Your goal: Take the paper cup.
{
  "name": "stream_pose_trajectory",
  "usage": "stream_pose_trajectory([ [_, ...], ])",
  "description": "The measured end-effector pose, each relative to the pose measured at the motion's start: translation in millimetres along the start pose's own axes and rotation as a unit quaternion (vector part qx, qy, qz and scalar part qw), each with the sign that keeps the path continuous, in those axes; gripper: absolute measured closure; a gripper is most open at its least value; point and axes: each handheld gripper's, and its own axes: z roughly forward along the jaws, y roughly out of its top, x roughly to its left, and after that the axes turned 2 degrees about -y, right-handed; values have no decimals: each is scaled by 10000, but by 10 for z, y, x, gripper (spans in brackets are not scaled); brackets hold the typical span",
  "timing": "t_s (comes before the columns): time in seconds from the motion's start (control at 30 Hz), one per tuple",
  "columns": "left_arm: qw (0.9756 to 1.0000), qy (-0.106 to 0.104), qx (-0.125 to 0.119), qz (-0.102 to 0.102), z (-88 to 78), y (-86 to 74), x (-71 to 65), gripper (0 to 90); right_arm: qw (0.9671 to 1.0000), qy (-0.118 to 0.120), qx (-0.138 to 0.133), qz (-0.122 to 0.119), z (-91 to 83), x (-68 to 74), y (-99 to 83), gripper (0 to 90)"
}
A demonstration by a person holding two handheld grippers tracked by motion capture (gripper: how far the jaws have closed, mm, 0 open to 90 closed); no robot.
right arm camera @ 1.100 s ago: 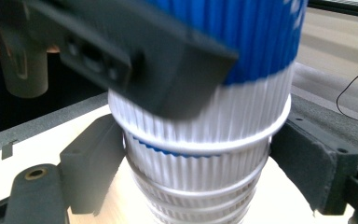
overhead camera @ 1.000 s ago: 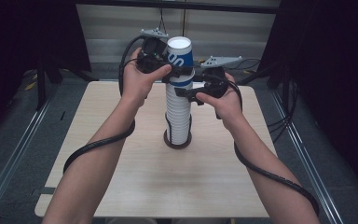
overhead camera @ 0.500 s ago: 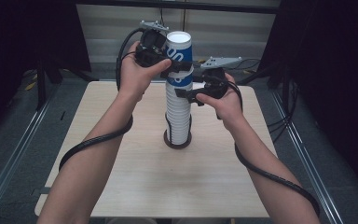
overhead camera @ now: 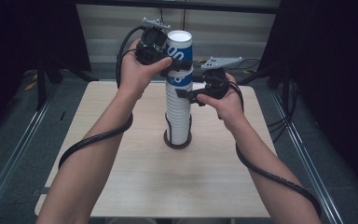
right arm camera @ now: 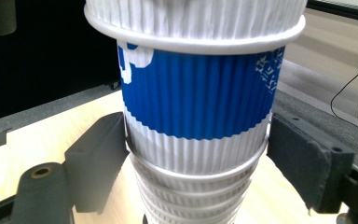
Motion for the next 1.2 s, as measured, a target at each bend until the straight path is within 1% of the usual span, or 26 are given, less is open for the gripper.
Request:
stream_pose_trajectory([
  [0.1, 10000, 26, -19, -4, 12, -17, -1, 216, 10000, 0, -7, -8, -2, 0, -2, 197],
  [0.2, 10000, 34, 10, 50, 45, -60, 3, 211, 10000, 3, -17, -6, -2, -2, -4, 197],
  [0.27, 10000, 5, 10, 9, 67, -98, 10, 208, 10000, 1, -16, -4, -3, -1, -5, 197],
  [0.37, 9999, -11, 108, 81, 100, -151, 14, 201, 10000, -2, -8, -13, -5, 0, -2, 197],
  [0.43, 9999, -27, 76, 64, 114, -178, 16, 196, 10000, -4, -9, -28, -4, 2, -1, 197],
  [0.47, 9998, -61, 133, 110, 133, -203, 13, 177, 10000, 0, -15, -26, -5, 2, -3, 197],
  [0.53, 9998, -45, 177, 123, 143, -218, 11, 172, 10000, -3, -13, -19, -6, 2, -4, 197],
  [0.57, 9996, -23, 246, 128, 158, -237, 9, 172, 10000, -2, -17, -20, -8, 4, -6, 197],
  [0.63, 9995, -24, 274, 128, 168, -260, 14, 171, 10000, -9, -16, -27, -8, 6, -5, 198],
  [0.67, 9995, -14, 277, 163, 172, -266, 11, 171, 10000, -9, -16, -27, -8, 6, -5, 198],
  [0.7, 9993, -14, 302, 229, 167, -266, 10, 172, 10000, -8, -14, -27, -8, 6, -4, 198],
  [0.8, 9993, -16, 297, 210, 159, -268, 9, 181, 10000, -7, -11, -40, -9, 7, -2, 197],
  [0.87, 9992, 8, 343, 207, 155, -256, 3, 187, 10000, -9, -12, -41, -9, 9, -3, 197],
  [0.9, 9989, 37, 410, 210, 155, -238, -3, 188, 10000, -7, -17, -39, -6, 9, -3, 198],
  [1.0, 9987, 66, 475, 186, 157, -217, -7, 189, 10000, 0, -15, -32, -8, 7, -6, 200],
  [1.07, 9987, 65, 469, 163, 162, -212, -10, 189, 10000, 5, -13, -33, -10, 7, -8, 200],
  [1.1, 9985, 58, 509, 185, 158, -205, -8, 189, 10000, 16, -21, -35, -11, 2, -11, 200],
  [1.13, 9988, 61, 462, 142, 152, -198, -11, 191, 10000, 17, -35, -22, -11, 1, -16, 200],
  [1.2, 9990, 63, 424, 133, 140, -189, -11, 197, 10000, 2, -45, -44, -13, 4, -17, 201],
])
